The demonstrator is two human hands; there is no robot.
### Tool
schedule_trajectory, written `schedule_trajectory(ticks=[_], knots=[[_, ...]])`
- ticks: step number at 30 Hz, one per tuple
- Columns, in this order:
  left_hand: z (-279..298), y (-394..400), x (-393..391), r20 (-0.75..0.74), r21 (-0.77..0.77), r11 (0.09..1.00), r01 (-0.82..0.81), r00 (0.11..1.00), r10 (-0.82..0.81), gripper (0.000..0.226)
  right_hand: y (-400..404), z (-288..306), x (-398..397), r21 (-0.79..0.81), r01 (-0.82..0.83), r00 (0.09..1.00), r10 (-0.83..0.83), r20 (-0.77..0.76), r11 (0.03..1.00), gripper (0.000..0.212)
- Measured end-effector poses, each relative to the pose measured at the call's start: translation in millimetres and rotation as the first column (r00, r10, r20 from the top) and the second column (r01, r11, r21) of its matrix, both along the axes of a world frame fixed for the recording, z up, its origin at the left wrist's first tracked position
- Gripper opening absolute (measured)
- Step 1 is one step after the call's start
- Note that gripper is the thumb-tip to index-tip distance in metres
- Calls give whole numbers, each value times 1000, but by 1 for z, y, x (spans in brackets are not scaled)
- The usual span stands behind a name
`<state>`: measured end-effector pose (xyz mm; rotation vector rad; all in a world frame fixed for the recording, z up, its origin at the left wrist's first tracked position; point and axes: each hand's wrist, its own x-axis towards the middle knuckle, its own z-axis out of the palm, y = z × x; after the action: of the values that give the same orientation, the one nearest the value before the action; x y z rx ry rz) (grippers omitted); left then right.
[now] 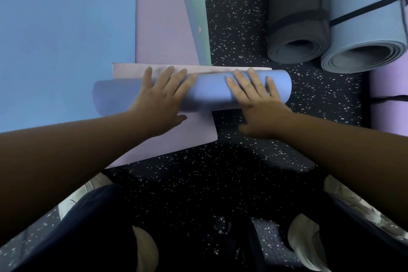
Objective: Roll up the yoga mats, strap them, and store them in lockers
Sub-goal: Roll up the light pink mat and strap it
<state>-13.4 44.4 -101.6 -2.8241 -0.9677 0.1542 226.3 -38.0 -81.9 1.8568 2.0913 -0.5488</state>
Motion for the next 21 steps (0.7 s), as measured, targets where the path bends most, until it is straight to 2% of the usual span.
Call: schedule_trajectory(ticks=[4,11,16,19,21], knots=[[4,9,-1,-123,-74,997,-27,992,17,124,10,4,2,-23,-3,1000,2,-9,1000,109],[17,26,18,-234,-197,963,-183,963,135,113,22,6,2,-35,-2,1000,3,20,999,108],[21,27,24,-246,-174,964,-202,957,156,88,14,0,2,101,8,999,-13,43,995,98],[24,15,21,-203,-249,952,-176,971,127,89,1,-7,1,245,-33,999,24,41,969,95],[25,-2,17,-209,-327,926,-187,970,122,93,-10,-14,3,285,-82,997,78,25,955,93]])
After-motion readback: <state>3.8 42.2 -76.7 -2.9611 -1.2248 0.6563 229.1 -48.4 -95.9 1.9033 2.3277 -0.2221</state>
